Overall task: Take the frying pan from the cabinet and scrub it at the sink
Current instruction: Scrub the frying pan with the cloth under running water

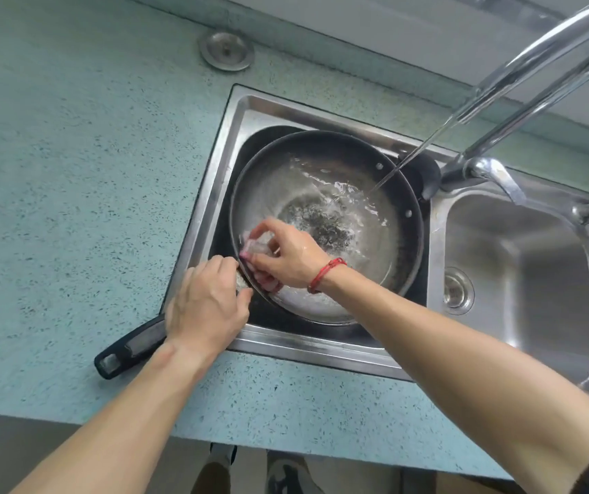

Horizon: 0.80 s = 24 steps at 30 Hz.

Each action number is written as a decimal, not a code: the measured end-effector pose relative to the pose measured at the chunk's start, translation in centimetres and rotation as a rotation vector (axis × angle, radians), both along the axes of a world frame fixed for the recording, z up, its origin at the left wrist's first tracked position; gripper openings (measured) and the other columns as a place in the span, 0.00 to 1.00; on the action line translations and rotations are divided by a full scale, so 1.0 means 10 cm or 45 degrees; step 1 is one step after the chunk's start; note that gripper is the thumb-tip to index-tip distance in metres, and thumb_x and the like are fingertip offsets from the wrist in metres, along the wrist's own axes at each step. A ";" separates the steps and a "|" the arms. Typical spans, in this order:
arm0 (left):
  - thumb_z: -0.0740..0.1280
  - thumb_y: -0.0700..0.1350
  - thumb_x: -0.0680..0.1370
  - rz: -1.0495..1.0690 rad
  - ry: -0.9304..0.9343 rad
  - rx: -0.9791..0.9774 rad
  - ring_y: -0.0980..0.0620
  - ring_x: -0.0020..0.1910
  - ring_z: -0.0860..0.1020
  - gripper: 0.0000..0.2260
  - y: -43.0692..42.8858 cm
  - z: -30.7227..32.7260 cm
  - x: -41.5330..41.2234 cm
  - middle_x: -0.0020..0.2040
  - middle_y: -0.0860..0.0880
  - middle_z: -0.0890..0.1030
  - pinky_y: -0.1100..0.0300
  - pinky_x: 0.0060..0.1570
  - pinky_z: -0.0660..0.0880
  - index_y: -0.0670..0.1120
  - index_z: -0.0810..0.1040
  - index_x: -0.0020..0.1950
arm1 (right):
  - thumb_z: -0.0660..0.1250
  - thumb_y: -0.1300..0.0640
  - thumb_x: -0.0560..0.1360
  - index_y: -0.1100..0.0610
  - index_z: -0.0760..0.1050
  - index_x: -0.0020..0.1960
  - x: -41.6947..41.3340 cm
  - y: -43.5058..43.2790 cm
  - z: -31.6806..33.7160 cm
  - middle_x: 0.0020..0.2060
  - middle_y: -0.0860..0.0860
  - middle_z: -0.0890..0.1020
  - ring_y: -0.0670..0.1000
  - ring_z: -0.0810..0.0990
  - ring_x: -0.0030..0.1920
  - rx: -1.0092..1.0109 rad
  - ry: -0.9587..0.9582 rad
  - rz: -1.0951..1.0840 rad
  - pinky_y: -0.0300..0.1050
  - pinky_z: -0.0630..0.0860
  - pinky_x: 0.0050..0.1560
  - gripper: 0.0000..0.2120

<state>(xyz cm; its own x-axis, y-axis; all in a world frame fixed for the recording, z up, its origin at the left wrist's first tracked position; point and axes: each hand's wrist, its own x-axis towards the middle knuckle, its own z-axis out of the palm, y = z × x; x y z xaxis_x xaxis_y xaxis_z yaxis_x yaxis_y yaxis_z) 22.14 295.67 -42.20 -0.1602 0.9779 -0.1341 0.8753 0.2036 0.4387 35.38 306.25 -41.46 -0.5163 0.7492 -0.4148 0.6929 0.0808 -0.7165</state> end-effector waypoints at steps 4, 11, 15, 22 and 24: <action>0.71 0.47 0.73 -0.031 0.007 0.003 0.46 0.41 0.74 0.09 0.01 -0.02 -0.01 0.41 0.49 0.76 0.51 0.44 0.72 0.45 0.74 0.46 | 0.68 0.61 0.78 0.57 0.75 0.55 -0.25 0.17 -0.03 0.35 0.43 0.81 0.39 0.83 0.31 0.029 0.250 -0.336 0.34 0.78 0.30 0.07; 0.69 0.48 0.74 -0.042 0.000 -0.009 0.47 0.42 0.74 0.08 0.01 -0.06 -0.02 0.41 0.51 0.76 0.52 0.46 0.72 0.45 0.75 0.47 | 0.67 0.64 0.75 0.50 0.72 0.51 -0.50 0.70 -0.16 0.37 0.39 0.80 0.46 0.82 0.43 0.268 0.400 -1.014 0.52 0.83 0.46 0.11; 0.69 0.48 0.74 -0.026 -0.017 -0.015 0.48 0.42 0.73 0.08 0.01 -0.04 -0.02 0.41 0.51 0.75 0.52 0.44 0.73 0.46 0.74 0.46 | 0.70 0.54 0.74 0.52 0.67 0.61 -0.49 0.84 -0.16 0.48 0.49 0.80 0.51 0.78 0.47 0.191 0.257 -1.226 0.42 0.73 0.49 0.19; 0.71 0.46 0.73 -0.040 -0.013 0.028 0.48 0.39 0.73 0.07 0.01 -0.01 -0.01 0.39 0.50 0.75 0.54 0.43 0.72 0.46 0.74 0.44 | 0.71 0.60 0.73 0.49 0.76 0.47 -0.39 0.48 -0.07 0.38 0.41 0.79 0.40 0.81 0.39 -0.024 0.163 -0.627 0.32 0.79 0.39 0.07; 0.70 0.46 0.74 -0.046 -0.008 0.018 0.49 0.39 0.72 0.07 0.01 -0.02 -0.02 0.39 0.51 0.75 0.54 0.43 0.72 0.46 0.73 0.44 | 0.74 0.58 0.70 0.47 0.78 0.46 -0.32 0.33 -0.13 0.40 0.45 0.82 0.46 0.83 0.42 -0.013 0.094 -0.436 0.42 0.82 0.44 0.09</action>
